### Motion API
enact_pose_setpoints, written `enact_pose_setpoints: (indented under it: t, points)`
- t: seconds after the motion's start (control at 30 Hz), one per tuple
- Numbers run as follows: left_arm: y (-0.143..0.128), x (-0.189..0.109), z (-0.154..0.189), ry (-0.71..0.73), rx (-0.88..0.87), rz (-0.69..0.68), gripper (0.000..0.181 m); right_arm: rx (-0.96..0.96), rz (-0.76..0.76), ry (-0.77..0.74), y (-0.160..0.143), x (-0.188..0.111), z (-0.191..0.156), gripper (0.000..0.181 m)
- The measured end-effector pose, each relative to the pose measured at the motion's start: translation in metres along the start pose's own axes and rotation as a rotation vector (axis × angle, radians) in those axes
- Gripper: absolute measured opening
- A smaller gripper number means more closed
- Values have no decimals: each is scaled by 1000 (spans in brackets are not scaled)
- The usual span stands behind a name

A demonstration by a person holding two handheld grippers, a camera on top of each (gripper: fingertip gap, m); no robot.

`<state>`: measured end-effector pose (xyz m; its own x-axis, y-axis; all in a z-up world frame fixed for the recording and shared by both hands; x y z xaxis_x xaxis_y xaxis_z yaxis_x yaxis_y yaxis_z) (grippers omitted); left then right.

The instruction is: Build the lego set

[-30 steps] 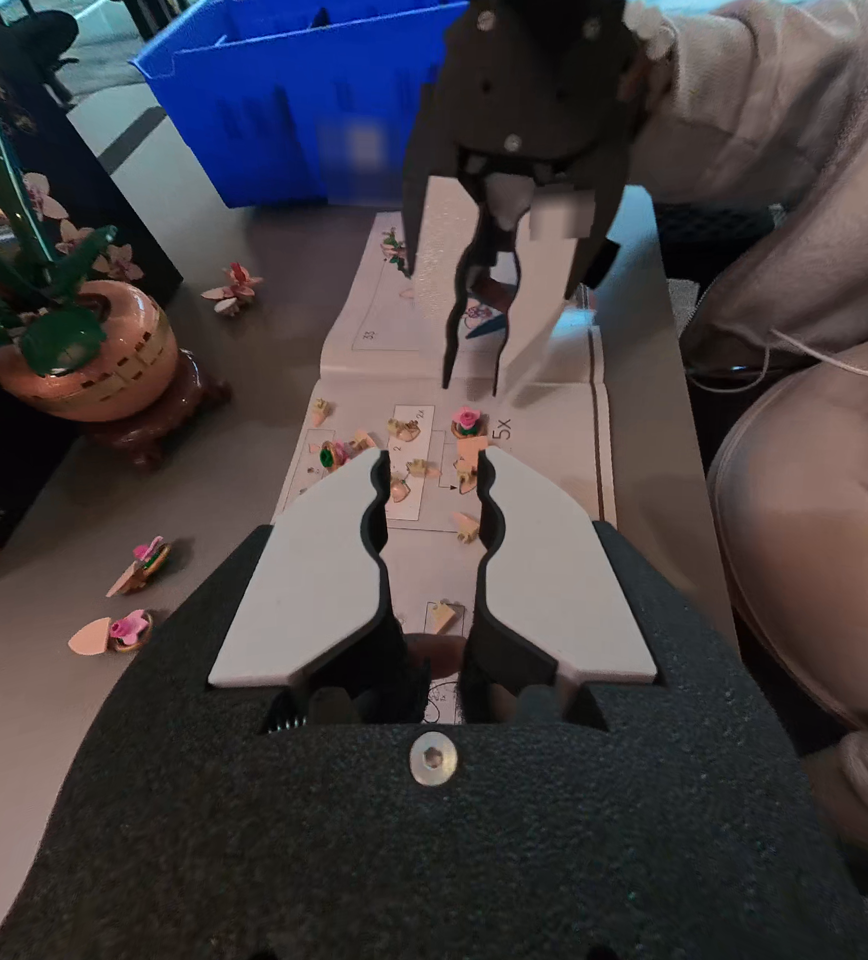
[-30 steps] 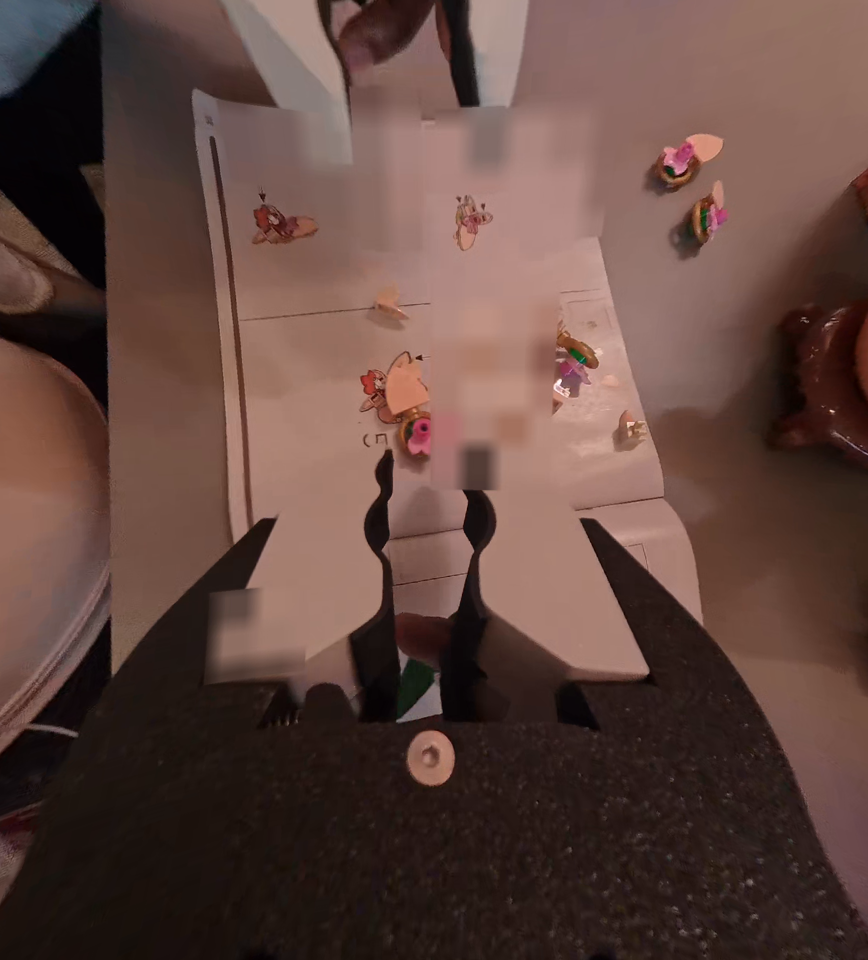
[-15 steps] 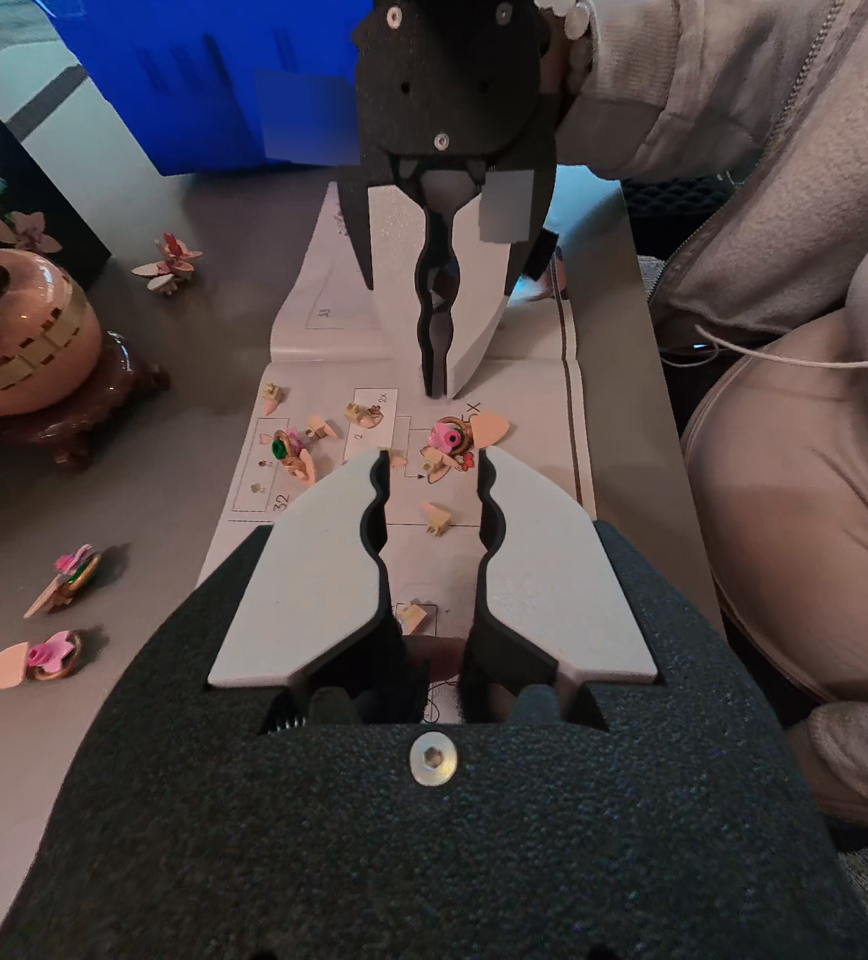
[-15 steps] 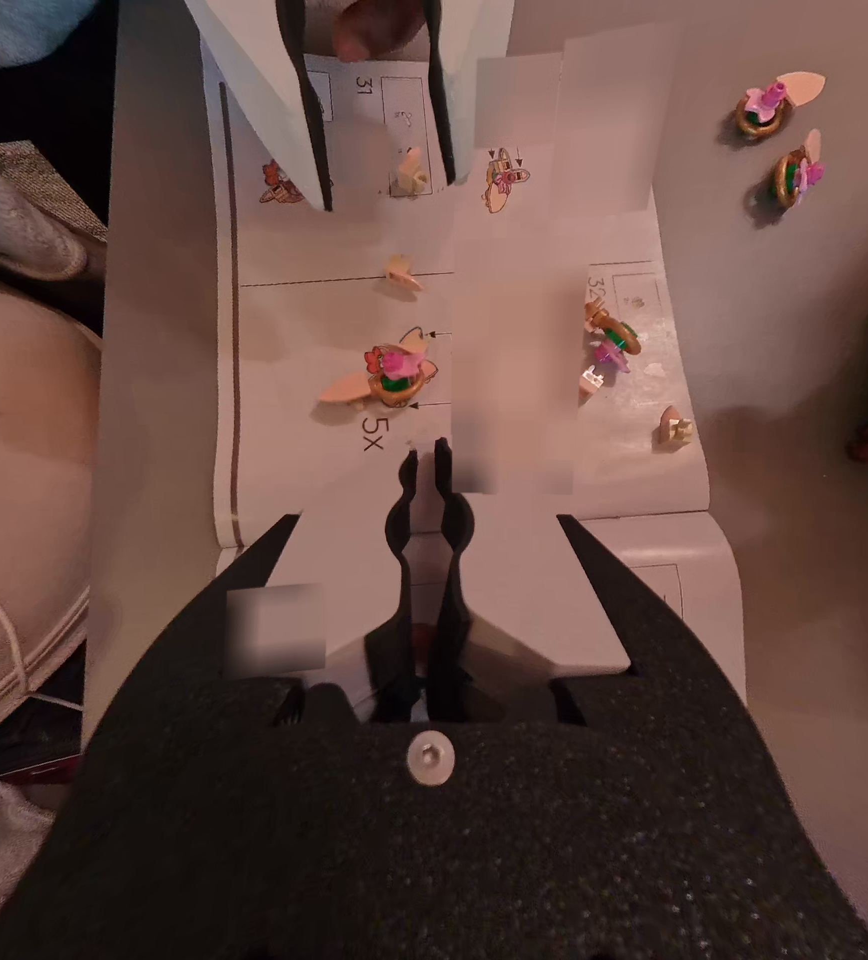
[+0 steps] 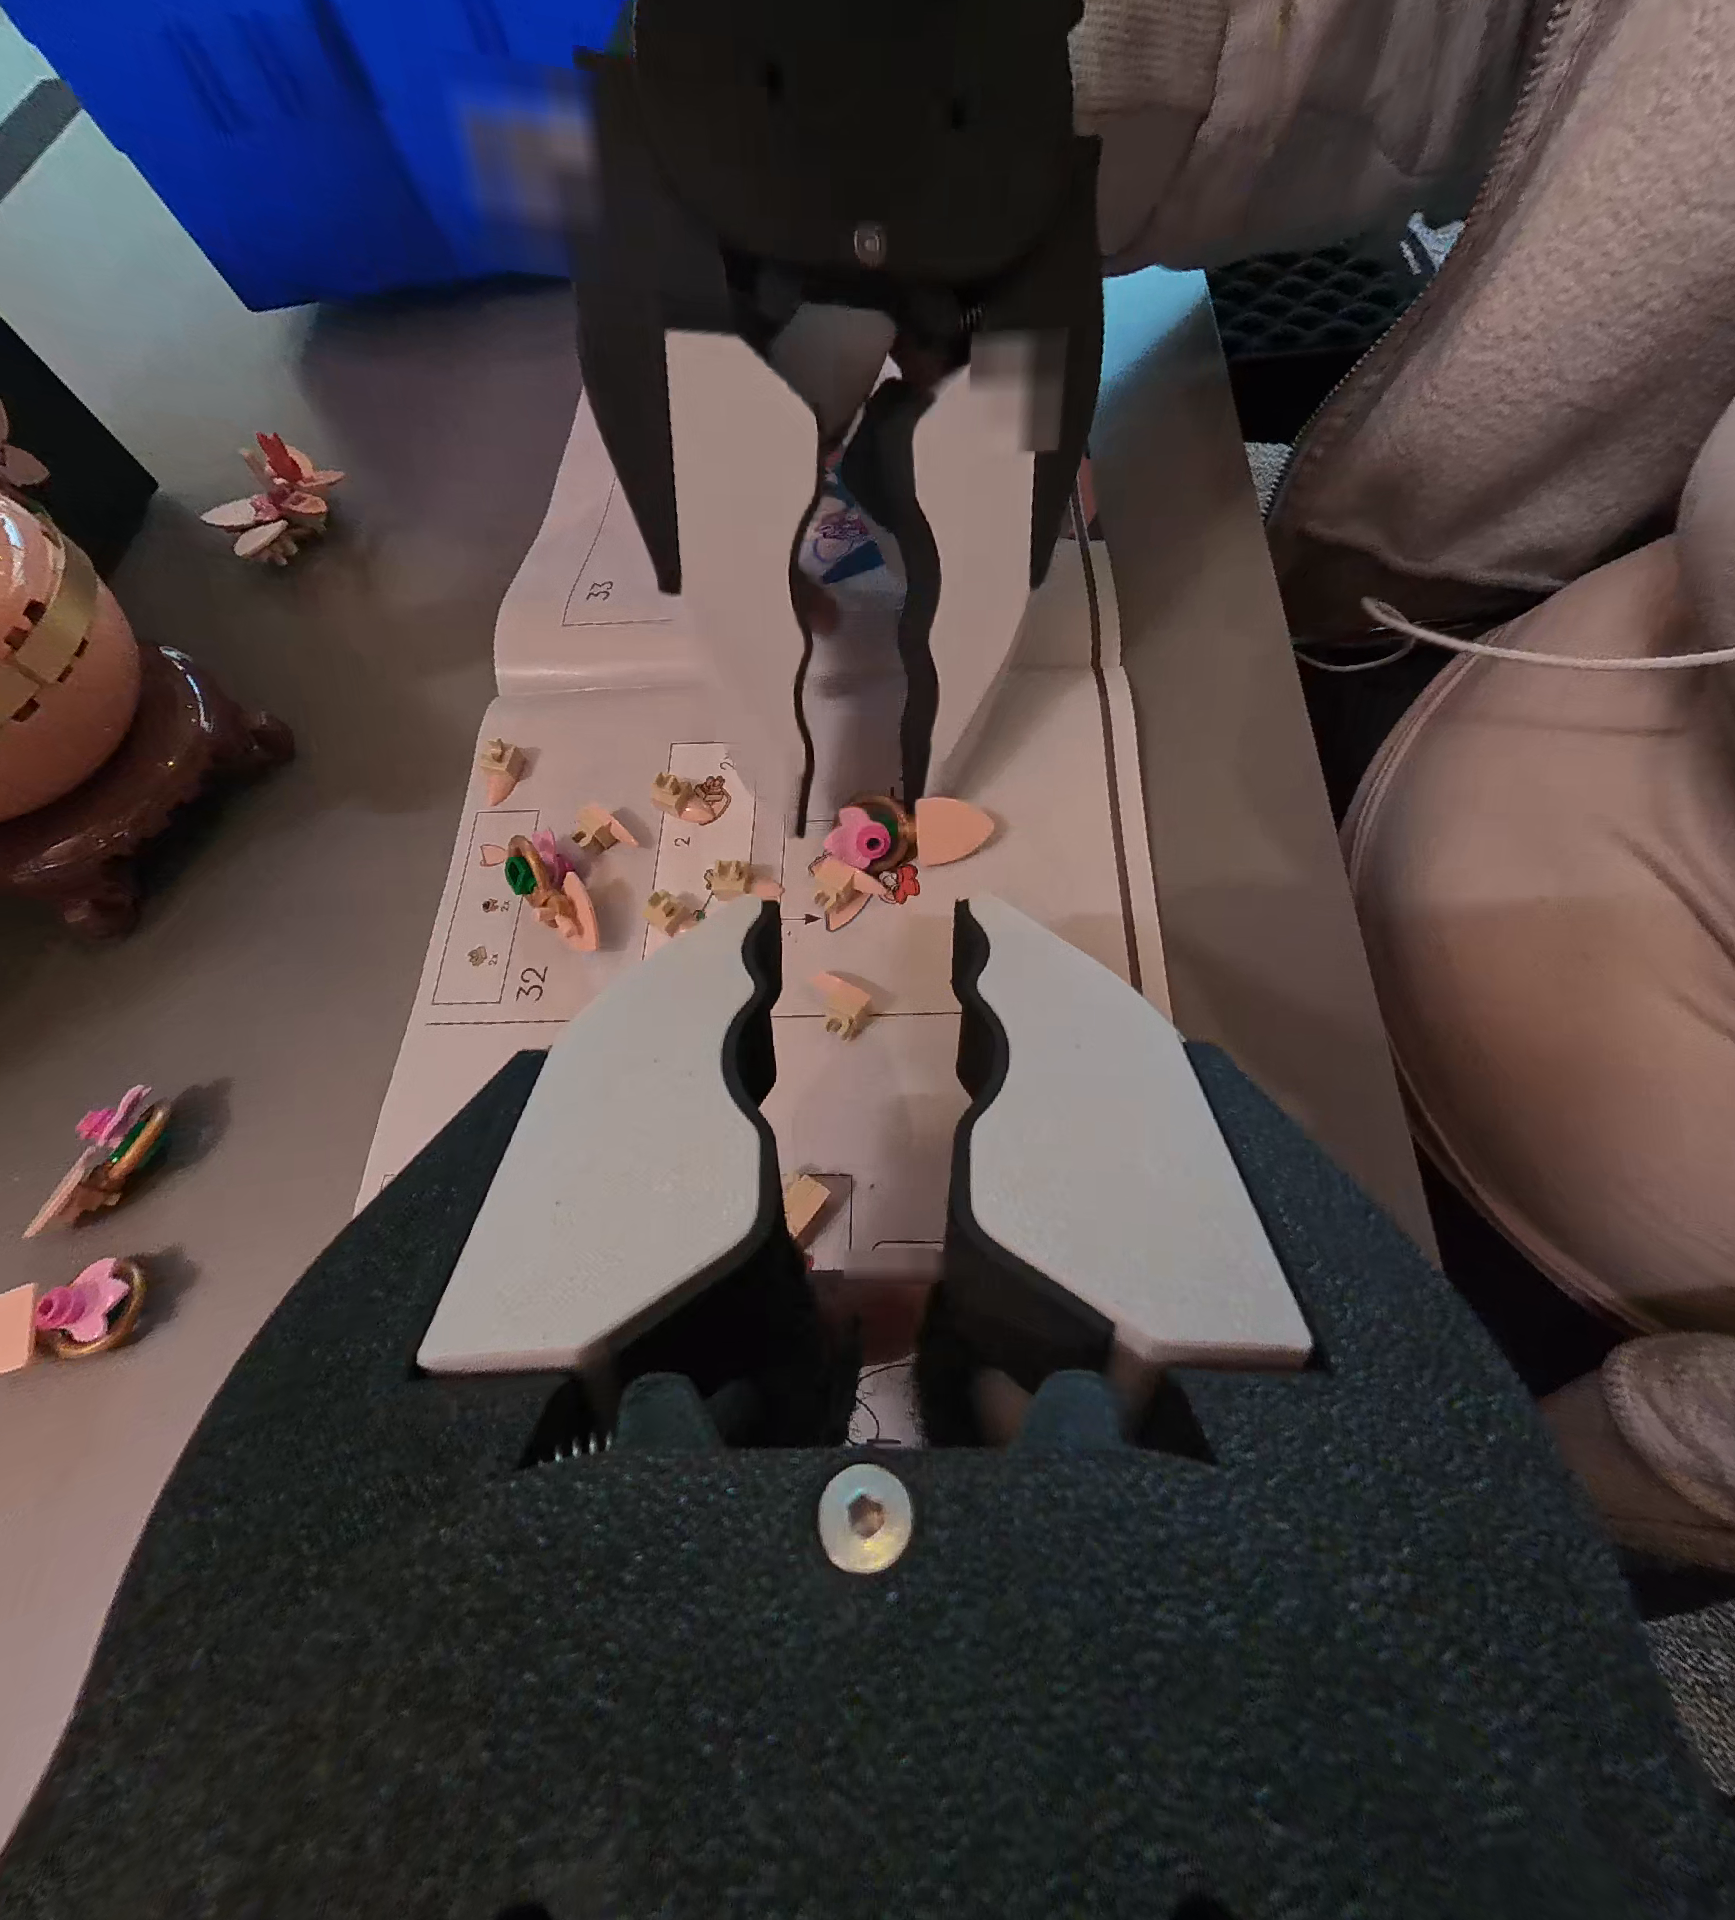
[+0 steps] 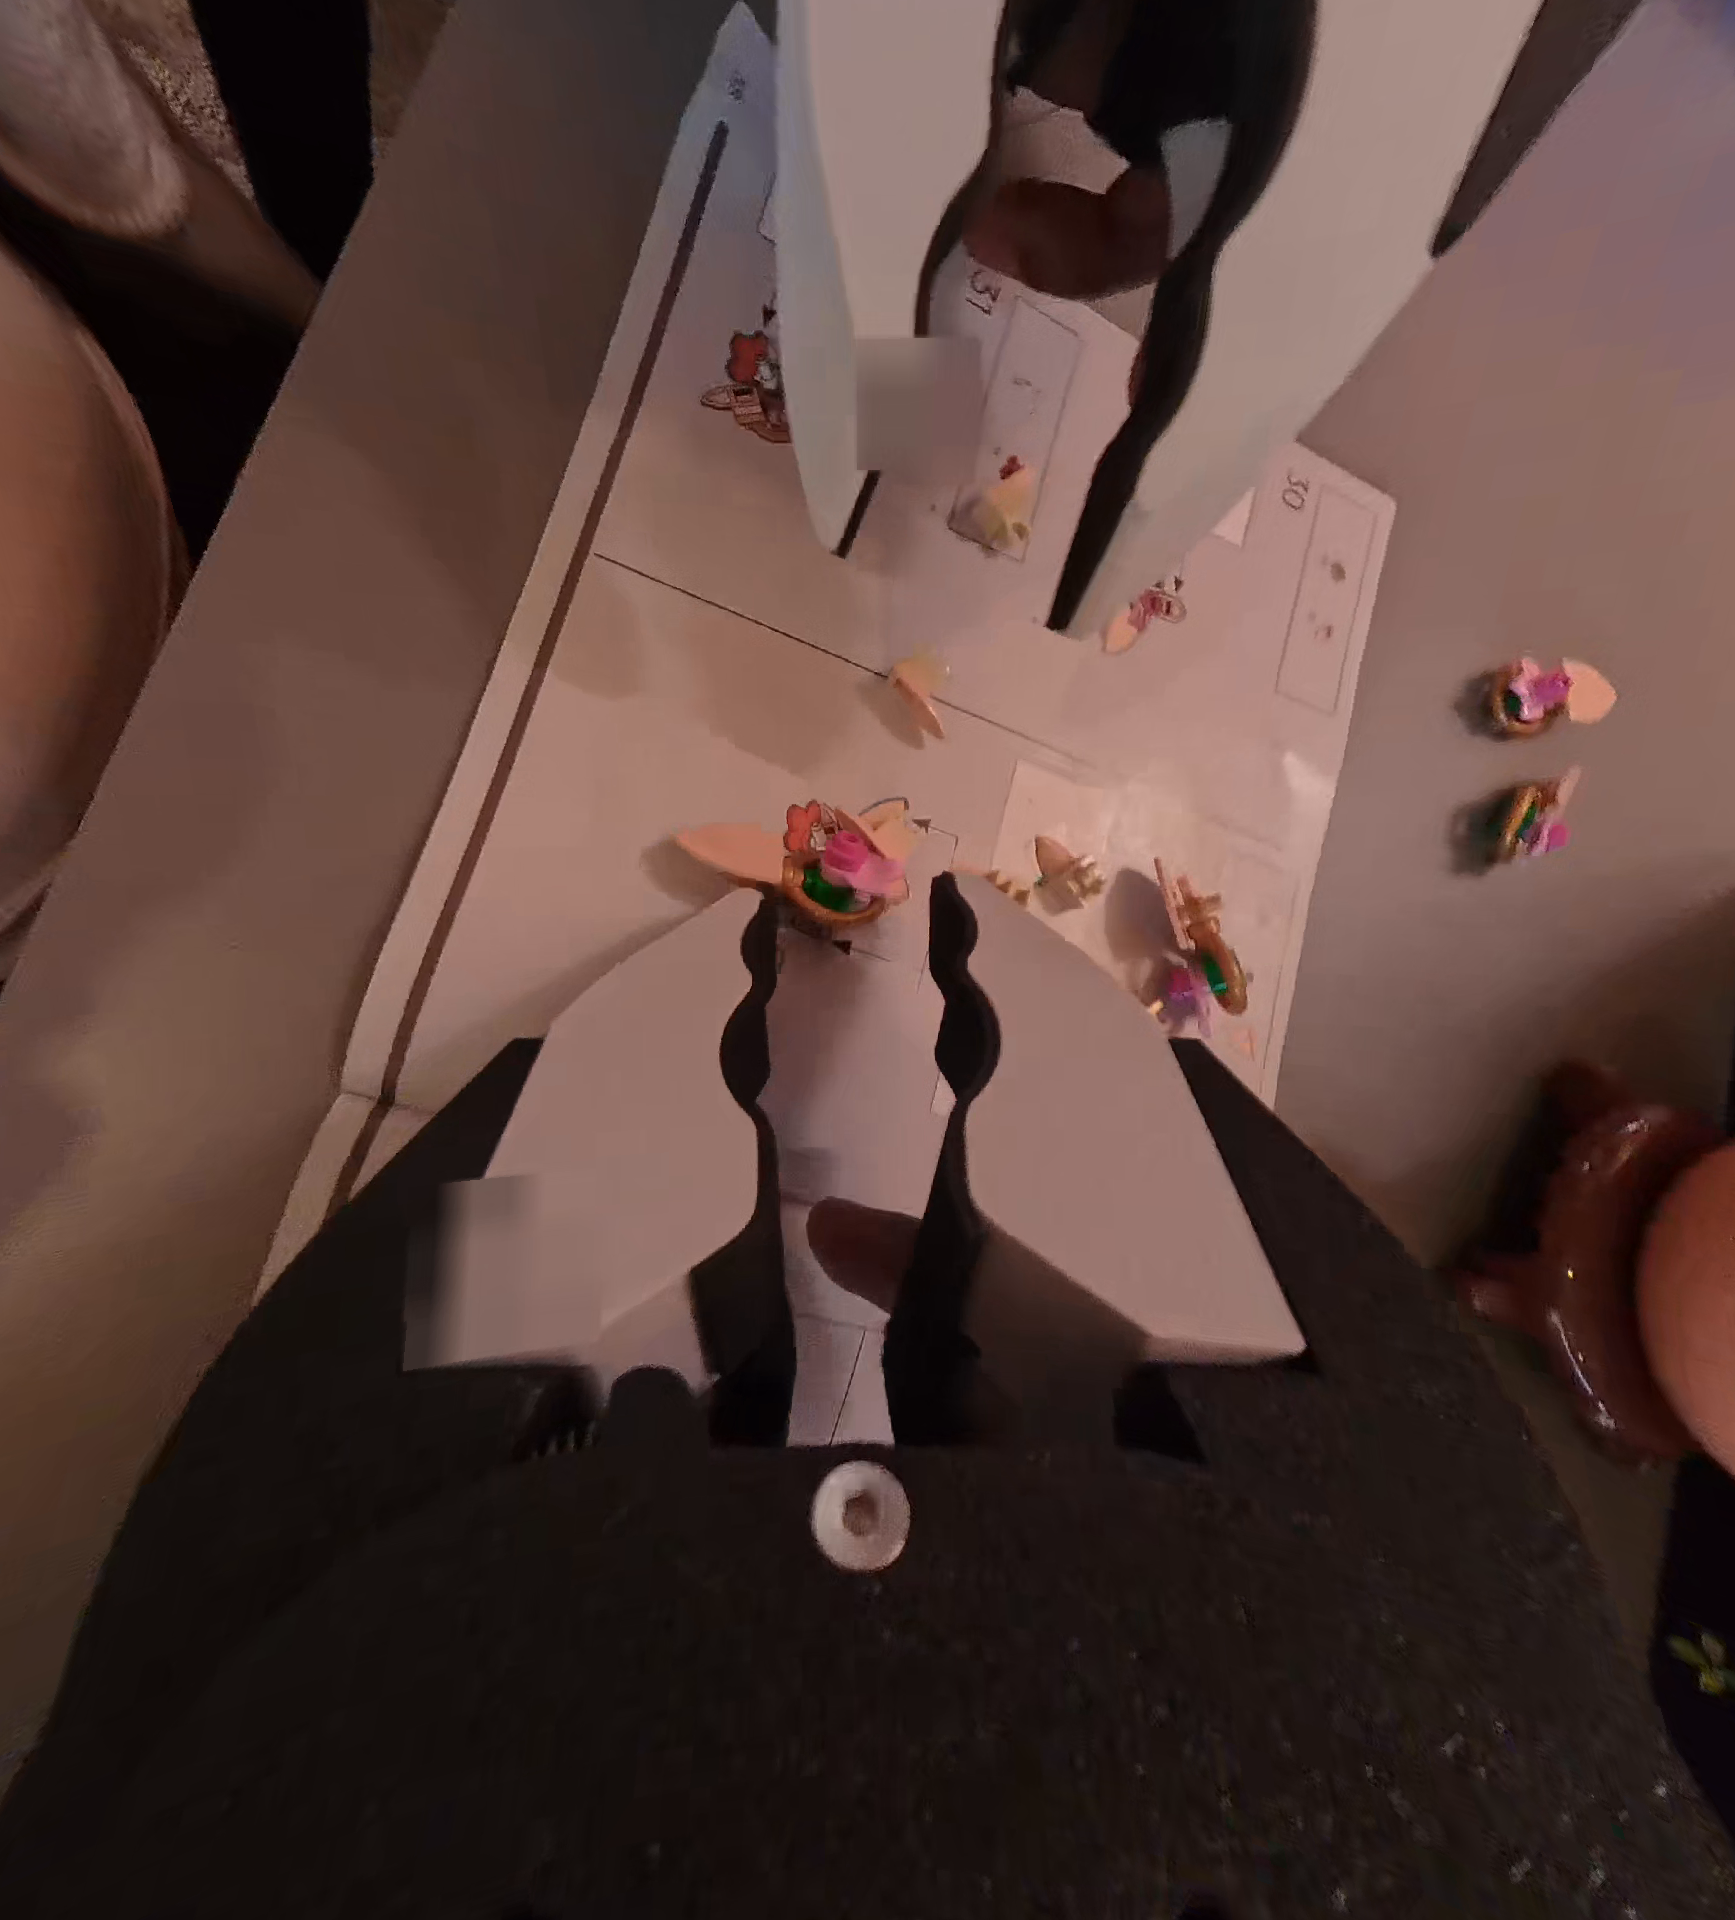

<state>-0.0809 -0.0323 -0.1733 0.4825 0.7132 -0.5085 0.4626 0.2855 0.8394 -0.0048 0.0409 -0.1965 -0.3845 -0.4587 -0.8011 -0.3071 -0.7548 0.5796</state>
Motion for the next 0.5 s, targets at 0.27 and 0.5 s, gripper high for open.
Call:
enact_pose_setpoints:
  t: [0.27,0.5]
  points:
    - [0,-3,-2,10,-4,11,31,97,63,-17,-7,0,-1,16]
    - [14,-5,-13,78,-85,127,32,756,738,99,-6,-41,3,16]
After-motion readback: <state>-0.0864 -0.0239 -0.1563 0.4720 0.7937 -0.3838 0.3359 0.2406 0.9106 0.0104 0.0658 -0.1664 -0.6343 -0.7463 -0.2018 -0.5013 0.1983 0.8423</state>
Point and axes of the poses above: each gripper's, where its closed fingertips meet, x out along the fingers, y out of its top, z = x × y across the jaws, the point moved 5 cm from there along -x, back along the fingers, and after that the axes turned 11 degrees about y, right-handed, at the moved point
